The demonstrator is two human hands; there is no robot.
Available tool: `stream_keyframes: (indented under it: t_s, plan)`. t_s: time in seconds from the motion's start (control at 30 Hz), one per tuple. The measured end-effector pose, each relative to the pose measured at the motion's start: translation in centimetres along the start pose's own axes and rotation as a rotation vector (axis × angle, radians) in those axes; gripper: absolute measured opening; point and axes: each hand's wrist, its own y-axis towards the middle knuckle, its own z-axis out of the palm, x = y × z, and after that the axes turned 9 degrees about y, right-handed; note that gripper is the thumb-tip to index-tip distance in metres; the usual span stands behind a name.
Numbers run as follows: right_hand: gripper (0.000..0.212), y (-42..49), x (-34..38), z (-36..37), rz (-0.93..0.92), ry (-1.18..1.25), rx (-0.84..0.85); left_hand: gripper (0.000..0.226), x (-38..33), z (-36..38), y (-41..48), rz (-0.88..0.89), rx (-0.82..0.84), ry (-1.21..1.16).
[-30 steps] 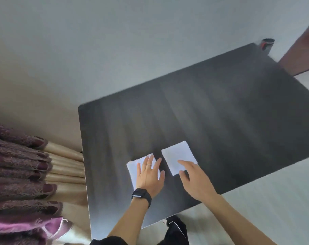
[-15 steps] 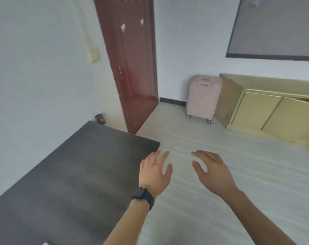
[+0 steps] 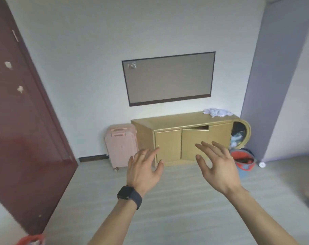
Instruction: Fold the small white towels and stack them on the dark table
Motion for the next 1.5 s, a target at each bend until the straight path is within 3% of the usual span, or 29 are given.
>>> stream_keyframes:
  t_s: [0.47,0.8,1.27,1.5]
  plan:
    - [0.032,23.7,-20.9,3.0,0.112,-0.159,-0.106,0.051,-8.0,16.3,32.8,0.205,-0.009,-0.108]
    - [0.027,39.2,-41.1,5.5,0.150,-0.094,-0.104,0.053,-15.3,31.0,51.5,0.182,0.001,-0.107]
    - [0.032,56.4,-65.0,17.1,0.266,-0.013,0.069,0.057,-18.4,54.8,71.1,0.049,0.175,-0.120]
    - [0.032,62.7,-74.6,24.6,0.471,-0.003,0.132,0.049,-18.3,67.0,81.3,0.030,0.374,-0.165]
